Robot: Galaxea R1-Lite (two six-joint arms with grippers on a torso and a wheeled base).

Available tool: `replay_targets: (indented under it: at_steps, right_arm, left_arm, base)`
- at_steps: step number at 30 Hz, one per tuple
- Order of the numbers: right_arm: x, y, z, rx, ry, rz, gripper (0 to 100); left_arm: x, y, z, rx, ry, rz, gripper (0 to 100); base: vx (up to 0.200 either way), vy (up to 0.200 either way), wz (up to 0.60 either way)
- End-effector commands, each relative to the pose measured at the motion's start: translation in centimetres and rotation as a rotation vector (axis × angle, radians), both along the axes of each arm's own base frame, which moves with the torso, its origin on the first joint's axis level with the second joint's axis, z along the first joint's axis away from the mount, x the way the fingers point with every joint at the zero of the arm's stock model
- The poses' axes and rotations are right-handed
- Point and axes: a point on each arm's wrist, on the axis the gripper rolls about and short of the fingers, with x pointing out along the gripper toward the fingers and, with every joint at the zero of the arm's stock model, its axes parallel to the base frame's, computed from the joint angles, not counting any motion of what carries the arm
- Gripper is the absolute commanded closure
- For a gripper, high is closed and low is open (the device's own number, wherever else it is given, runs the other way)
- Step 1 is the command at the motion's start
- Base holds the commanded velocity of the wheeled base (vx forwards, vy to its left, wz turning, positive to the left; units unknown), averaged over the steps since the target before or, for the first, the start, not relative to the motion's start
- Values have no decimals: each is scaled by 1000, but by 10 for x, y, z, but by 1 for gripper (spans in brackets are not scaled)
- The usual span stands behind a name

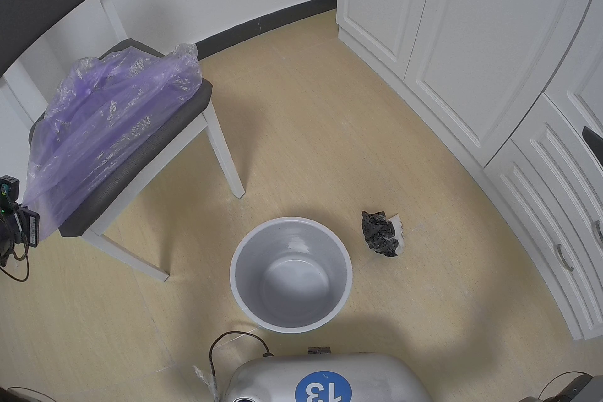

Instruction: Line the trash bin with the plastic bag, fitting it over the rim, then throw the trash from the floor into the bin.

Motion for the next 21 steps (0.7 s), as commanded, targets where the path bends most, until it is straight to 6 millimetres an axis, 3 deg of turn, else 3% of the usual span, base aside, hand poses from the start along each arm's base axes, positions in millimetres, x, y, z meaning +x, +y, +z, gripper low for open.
replay_targets:
  at_steps: [1, 7, 13, 21]
  right_arm:
    - [2, 1, 3, 7, -6, 4, 0]
    - [15, 13, 15, 188, -43, 121, 0]
    - [33, 25, 2, 208, 8, 170, 0]
    - [29, 48, -16, 193, 77, 331, 0]
  left_arm:
    - [-13, -10, 17, 21, -83, -56, 100]
    - [-24, -29, 62, 47, -271, -192, 100]
    - [-31, -53, 91, -22, -413, -327, 100]
    - [-36, -76, 114, -109, -518, -471, 100]
  base:
    - [0, 0, 0]
    - [0, 0, 0]
    - [0, 0, 0]
    - [0, 0, 0]
